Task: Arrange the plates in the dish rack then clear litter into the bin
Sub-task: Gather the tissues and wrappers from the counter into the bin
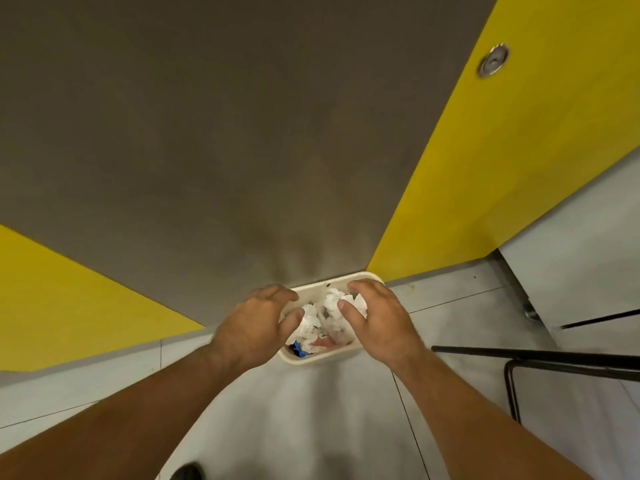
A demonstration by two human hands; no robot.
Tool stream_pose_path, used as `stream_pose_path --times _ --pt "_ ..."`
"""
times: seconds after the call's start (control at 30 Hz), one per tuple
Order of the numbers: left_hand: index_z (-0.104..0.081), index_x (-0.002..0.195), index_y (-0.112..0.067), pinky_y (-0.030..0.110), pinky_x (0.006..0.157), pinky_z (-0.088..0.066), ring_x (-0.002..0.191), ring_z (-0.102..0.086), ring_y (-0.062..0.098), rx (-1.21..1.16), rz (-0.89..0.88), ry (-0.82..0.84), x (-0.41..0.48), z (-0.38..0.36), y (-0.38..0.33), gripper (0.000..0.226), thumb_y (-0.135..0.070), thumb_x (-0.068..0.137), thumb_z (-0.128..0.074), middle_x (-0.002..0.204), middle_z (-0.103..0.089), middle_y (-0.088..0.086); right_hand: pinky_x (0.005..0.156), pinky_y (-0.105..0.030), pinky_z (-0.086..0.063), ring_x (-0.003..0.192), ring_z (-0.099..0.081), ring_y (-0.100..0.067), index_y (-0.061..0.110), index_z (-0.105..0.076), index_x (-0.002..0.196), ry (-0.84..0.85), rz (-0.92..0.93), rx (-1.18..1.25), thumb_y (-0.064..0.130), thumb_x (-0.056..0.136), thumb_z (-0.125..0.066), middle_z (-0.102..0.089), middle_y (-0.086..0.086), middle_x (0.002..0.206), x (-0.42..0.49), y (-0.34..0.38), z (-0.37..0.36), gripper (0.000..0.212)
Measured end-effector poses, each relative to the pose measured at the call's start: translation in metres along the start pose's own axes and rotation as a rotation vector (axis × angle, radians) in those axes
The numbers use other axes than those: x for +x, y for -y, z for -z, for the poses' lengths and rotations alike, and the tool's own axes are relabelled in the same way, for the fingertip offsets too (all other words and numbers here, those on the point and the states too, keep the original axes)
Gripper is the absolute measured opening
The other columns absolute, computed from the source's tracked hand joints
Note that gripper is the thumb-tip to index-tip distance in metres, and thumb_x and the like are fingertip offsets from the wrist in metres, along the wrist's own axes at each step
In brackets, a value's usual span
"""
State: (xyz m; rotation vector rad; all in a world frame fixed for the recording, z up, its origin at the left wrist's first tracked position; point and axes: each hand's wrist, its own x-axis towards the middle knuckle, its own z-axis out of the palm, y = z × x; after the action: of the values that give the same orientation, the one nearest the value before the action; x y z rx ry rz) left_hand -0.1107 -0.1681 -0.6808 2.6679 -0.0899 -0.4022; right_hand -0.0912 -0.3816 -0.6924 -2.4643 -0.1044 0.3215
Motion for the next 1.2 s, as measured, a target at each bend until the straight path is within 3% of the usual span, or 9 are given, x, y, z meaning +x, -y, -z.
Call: stream_pose_path --times 0.17,0.3,0.4,0.5,0.63,0.8,1.2 --pt "-0.054 0.125 -0.028 0.025 0.093 -0.043 0.116 -0.051 0.011 0.001 -0.060 -0.072 -0.059 0.109 -0.043 0.040 -0.051 0.094 -0.041 0.126 -0.054 -0.013 0.094 -0.021 -0.037 0.120 -0.045 -0.012 0.024 -0.060 0.121 -0.012 0.088 -0.031 0.042 0.093 -0.056 -0.055 0.010 0.126 -0.044 0.088 0.088 0.034" --pt "-0.056 0.122 -0.030 0.025 0.088 -0.046 0.110 -0.056 0.009 -0.005 -0.089 -0.156 -0.120 0.203 -0.078 0.066 -0.066 0.082 -0.019 0.121 -0.057 -0.016 0.096 -0.015 -0.030 0.124 -0.041 -0.007 0.026 -0.060 0.123 -0.029 0.183 -0.044 0.043 0.094 -0.055 -0.052 0.013 0.130 -0.078 0.173 0.165 0.034" --pt "-0.059 0.114 -0.032 0.025 0.078 -0.052 0.099 -0.060 0.008 0.015 -0.134 -0.256 -0.161 0.270 -0.096 0.049 -0.063 0.088 -0.030 0.109 -0.063 -0.015 0.098 -0.014 -0.028 0.124 -0.043 -0.006 0.026 -0.062 0.122 -0.042 0.265 -0.070 0.045 0.094 -0.053 -0.052 0.013 0.130 -0.099 0.240 0.219 0.035" --pt "-0.058 0.105 -0.035 0.014 0.070 -0.046 0.084 -0.061 0.002 0.003 -0.186 -0.359 -0.193 0.345 -0.109 0.028 -0.054 0.090 -0.043 0.095 -0.066 -0.017 0.098 -0.015 -0.035 0.117 -0.048 -0.004 0.028 -0.064 0.116 -0.066 0.382 -0.082 0.058 0.089 -0.041 -0.055 0.017 0.123 -0.110 0.308 0.265 0.046" --pt "-0.063 0.103 -0.031 0.011 0.071 -0.043 0.085 -0.060 0.000 0.033 -0.261 -0.438 -0.212 0.437 -0.106 0.030 -0.051 0.091 -0.045 0.097 -0.066 -0.018 0.095 -0.010 -0.032 0.111 -0.045 0.004 0.028 -0.060 0.120 -0.063 0.477 -0.055 0.048 0.094 -0.051 -0.047 0.024 0.115 -0.111 0.394 0.307 0.034" --pt "-0.063 0.117 -0.030 0.017 0.081 -0.046 0.094 -0.055 -0.002 -0.034 -0.197 -0.547 -0.220 0.523 -0.072 0.045 -0.057 0.088 -0.041 0.111 -0.062 -0.020 0.096 -0.021 -0.044 0.110 -0.047 0.003 0.032 -0.057 0.121 -0.093 0.470 0.030 0.042 0.095 -0.052 -0.049 0.023 0.120 -0.108 0.480 0.318 0.028" --pt "-0.062 0.118 -0.030 0.015 0.080 -0.043 0.093 -0.053 -0.003 -0.062 -0.058 -0.538 -0.204 0.585 0.032 0.036 -0.051 0.093 -0.046 0.115 -0.061 -0.020 0.094 -0.017 -0.043 0.106 -0.048 0.005 0.035 -0.056 0.120 -0.055 0.402 0.055 0.043 0.096 -0.051 -0.047 0.031 0.118 -0.080 0.557 0.278 0.025"
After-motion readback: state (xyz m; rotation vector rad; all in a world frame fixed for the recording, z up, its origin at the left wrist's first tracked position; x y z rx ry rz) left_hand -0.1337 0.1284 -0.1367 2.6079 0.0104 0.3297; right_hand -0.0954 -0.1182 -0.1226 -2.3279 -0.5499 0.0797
